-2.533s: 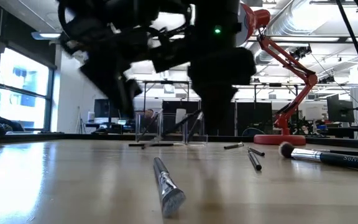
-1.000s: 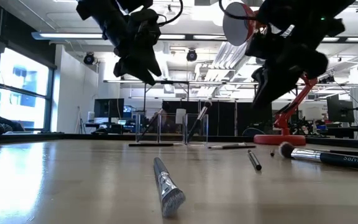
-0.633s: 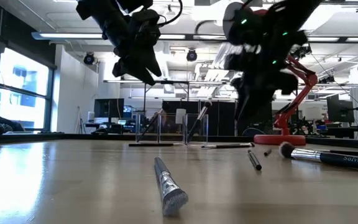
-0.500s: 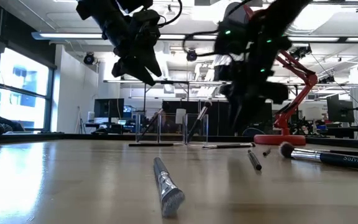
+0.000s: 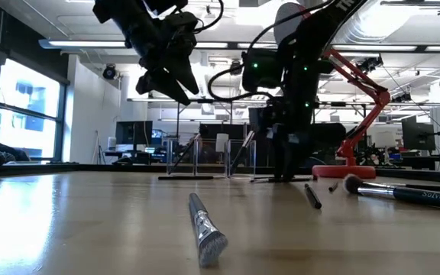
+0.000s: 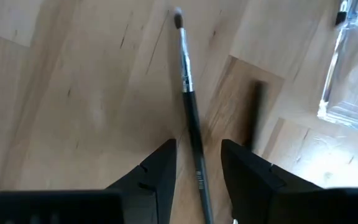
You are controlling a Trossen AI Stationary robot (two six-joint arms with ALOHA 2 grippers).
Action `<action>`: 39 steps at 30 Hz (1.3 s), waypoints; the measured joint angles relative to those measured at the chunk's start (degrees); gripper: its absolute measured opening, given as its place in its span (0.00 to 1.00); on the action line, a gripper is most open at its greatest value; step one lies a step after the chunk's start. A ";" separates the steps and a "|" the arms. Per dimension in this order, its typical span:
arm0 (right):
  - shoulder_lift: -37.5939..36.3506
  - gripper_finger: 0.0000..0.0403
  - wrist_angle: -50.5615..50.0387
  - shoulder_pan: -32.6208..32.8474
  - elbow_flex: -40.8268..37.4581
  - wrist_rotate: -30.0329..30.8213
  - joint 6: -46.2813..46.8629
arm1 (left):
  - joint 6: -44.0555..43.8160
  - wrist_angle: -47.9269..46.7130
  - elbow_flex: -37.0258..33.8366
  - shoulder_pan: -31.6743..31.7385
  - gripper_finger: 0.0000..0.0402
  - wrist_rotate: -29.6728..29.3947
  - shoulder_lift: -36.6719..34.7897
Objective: Put items in baskets/containers
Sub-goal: Put the black eyeshadow brush into the transparent organizer
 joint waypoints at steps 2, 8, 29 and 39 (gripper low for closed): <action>0.09 0.30 0.21 -0.03 -0.13 -0.08 -0.01 | 0.00 -0.04 0.00 -0.81 0.42 -1.04 0.00; 0.09 0.26 0.75 -0.13 -0.55 -3.44 -0.01 | 0.04 0.02 0.00 -2.88 0.42 -4.89 0.02; 0.40 0.00 13.15 5.44 -0.83 -12.45 24.87 | 0.09 -6.77 -1.01 -3.78 0.42 -5.68 1.82; 0.38 0.00 15.72 7.63 -0.83 -9.69 30.25 | -15.97 25.98 -22.82 -9.14 0.42 -5.48 1.66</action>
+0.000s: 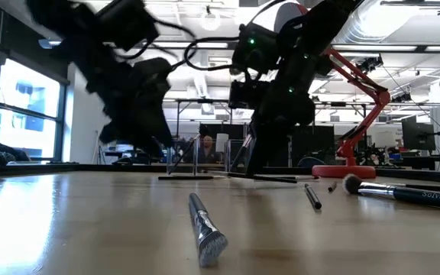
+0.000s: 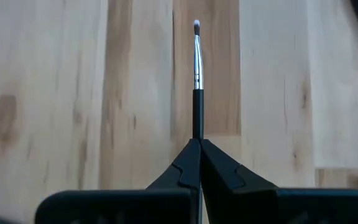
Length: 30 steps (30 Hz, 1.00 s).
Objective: Put items in baskets/containers
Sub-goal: Put the black eyeshadow brush into the transparent organizer
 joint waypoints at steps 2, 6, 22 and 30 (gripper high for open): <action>0.00 0.00 0.90 0.05 0.00 -0.08 1.17 | -4.59 8.93 -4.21 -0.28 0.42 -0.03 0.02; 0.00 0.00 2.32 0.05 0.00 -0.48 3.10 | -12.30 21.75 -9.16 -0.12 0.42 -0.69 0.00; -0.09 0.02 3.92 0.60 0.04 4.66 4.94 | -21.25 22.52 -9.98 -0.12 0.42 -3.42 0.13; -0.11 0.14 -5.11 1.05 0.07 5.26 5.85 | -16.57 22.08 -9.96 -0.12 0.42 -3.31 0.13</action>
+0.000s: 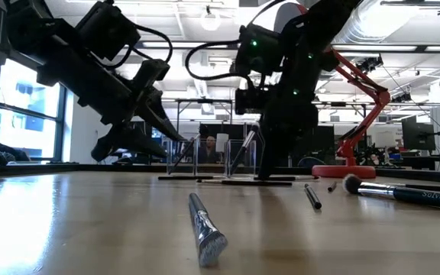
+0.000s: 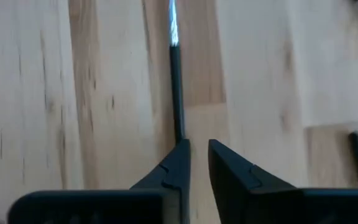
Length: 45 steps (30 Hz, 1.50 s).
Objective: Put items in baskets/containers
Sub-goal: Put the black eyeshadow brush into the transparent organizer
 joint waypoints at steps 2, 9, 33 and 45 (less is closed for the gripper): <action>-0.02 0.16 -0.39 -0.02 0.00 -0.41 0.43 | 6.86 -0.38 0.36 0.00 0.42 0.00 0.00; -0.12 0.18 -0.53 -0.02 0.00 -0.43 2.49 | 35.68 -6.83 6.85 0.00 0.38 -0.03 0.90; -6.54 0.00 -3.17 -0.02 0.00 -1.94 1.02 | 56.90 -27.56 27.05 0.00 0.00 1.68 19.78; -6.62 0.01 -3.06 -0.04 0.00 -1.92 0.80 | 55.83 -27.51 27.16 0.00 0.00 -0.34 19.78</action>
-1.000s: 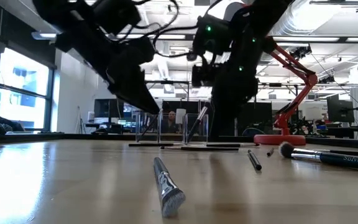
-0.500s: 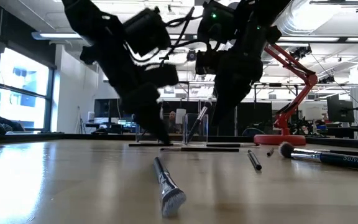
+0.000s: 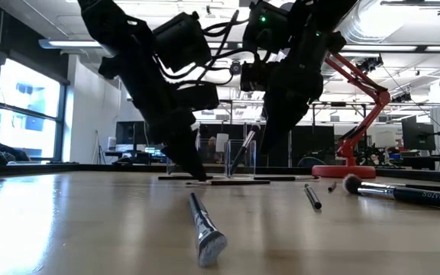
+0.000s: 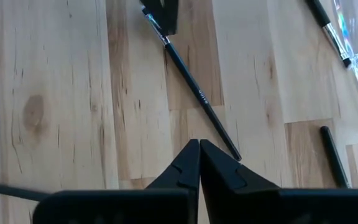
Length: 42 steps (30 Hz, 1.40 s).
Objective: Put items in baskets/containers
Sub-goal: Put the black eyeshadow brush into the transparent organizer
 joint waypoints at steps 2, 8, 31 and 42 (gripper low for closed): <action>0.00 0.01 0.02 0.00 0.00 0.00 -0.39 | -1.07 0.01 -0.01 0.00 0.00 -2.56 -0.05; 0.00 0.02 0.30 -0.04 0.00 0.09 -0.41 | -3.78 -2.37 1.03 0.00 0.00 -3.44 -1.75; 0.07 0.02 2.36 -0.02 0.00 0.20 -1.50 | -10.46 -10.59 5.89 -3.02 0.00 0.47 1.82; 0.09 0.04 2.55 -0.04 0.00 3.33 -5.73 | -11.07 -8.36 5.87 -3.02 0.00 3.40 3.58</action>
